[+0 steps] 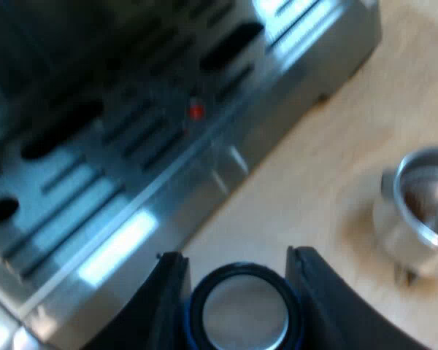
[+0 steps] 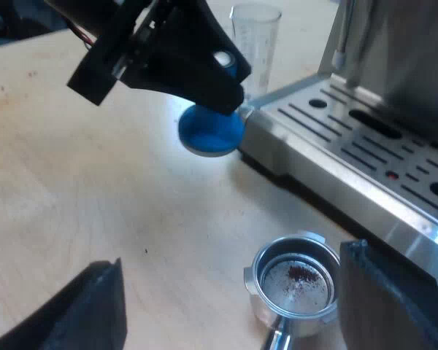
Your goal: Grind coffee beans and then tamp
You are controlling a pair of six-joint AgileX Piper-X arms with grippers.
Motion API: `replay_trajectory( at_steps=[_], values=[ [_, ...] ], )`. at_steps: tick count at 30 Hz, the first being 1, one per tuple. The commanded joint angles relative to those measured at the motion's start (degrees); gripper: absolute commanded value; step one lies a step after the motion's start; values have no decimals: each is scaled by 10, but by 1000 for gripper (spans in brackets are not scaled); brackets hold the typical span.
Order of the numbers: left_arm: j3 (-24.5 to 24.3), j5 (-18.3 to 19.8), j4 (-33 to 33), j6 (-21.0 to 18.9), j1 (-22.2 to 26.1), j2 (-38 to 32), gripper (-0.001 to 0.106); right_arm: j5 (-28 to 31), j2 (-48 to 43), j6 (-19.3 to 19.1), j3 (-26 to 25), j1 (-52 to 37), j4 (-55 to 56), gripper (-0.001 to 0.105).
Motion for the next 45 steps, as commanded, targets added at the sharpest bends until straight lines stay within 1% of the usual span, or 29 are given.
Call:
replay_trajectory(
  at_steps=[1, 3, 7, 8, 10, 13, 16, 19, 23, 25, 26, 27, 28, 29, 31, 32, 33, 34, 36, 42, 45],
  values=[
    [14, 3, -11, -1, 0, -6, 10, -2, 18, -8, 0, -2, -5, 63],
    [23, 3, -21, -1, 0, -6, 10, -2, 32, -8, 0, -2, -5, 63],
    [44, 3, -74, -1, 0, -6, 10, -2, 71, -8, 0, -2, -8, 63],
    [47, 3, -79, -1, 0, -6, 10, -2, 74, -8, 0, -2, -9, 63],
    [53, 3, -101, -1, 0, -6, 10, -2, 95, 1, 0, -2, -11, 63],
    [57, 3, -105, -1, 0, 3, 11, -2, 117, 19, 0, -2, -38, 63],
    [58, 5, -105, -1, 0, 18, 11, -2, 140, 19, 0, -2, -72, 63],
    [58, 21, -119, -1, 0, 27, 11, -2, 157, 19, 0, -2, -92, 63],
    [58, 21, -128, -1, 0, 38, 11, -2, 178, 21, 0, -2, -103, 63],
    [58, 21, -126, -1, 0, 44, 11, -2, 189, 40, 0, -2, -108, 63],
    [58, 21, -126, -1, 0, 46, 11, -2, 190, 43, 0, -2, -110, 63],
    [58, 21, -126, -1, 0, 49, 14, -2, 195, 47, 0, -2, -111, 63],
    [58, 21, -126, -1, 0, 52, 21, -2, 198, 48, 0, -2, -111, 63],
    [58, 21, -126, -1, 0, 54, 25, -2, 200, 47, 0, -2, -111, 63],
    [58, 21, -126, -1, 0, 61, 43, -2, 203, 49, 0, -2, -111, 63],
    [58, 21, -126, -1, 0, 62, 46, -2, 203, 49, 0, -2, -111, 63],
    [61, 21, -126, -1, 0, 63, 53, -2, 203, 49, 0, -2, -111, 63],
    [63, 21, -126, -1, 0, 63, 57, -2, 203, 49, 0, -2, -112, 63],
    [67, 21, -126, -1, 0, 63, 59, -2, 203, 49, 0, -2, -112, 63],
    [79, 16, -126, -1, 0, 63, 59, -2, 203, 49, 0, -2, -112, 63],
    [79, 16, -131, -1, 0, 63, 59, -2, 203, 57, 0, -2, -115, 63]
  ],
)
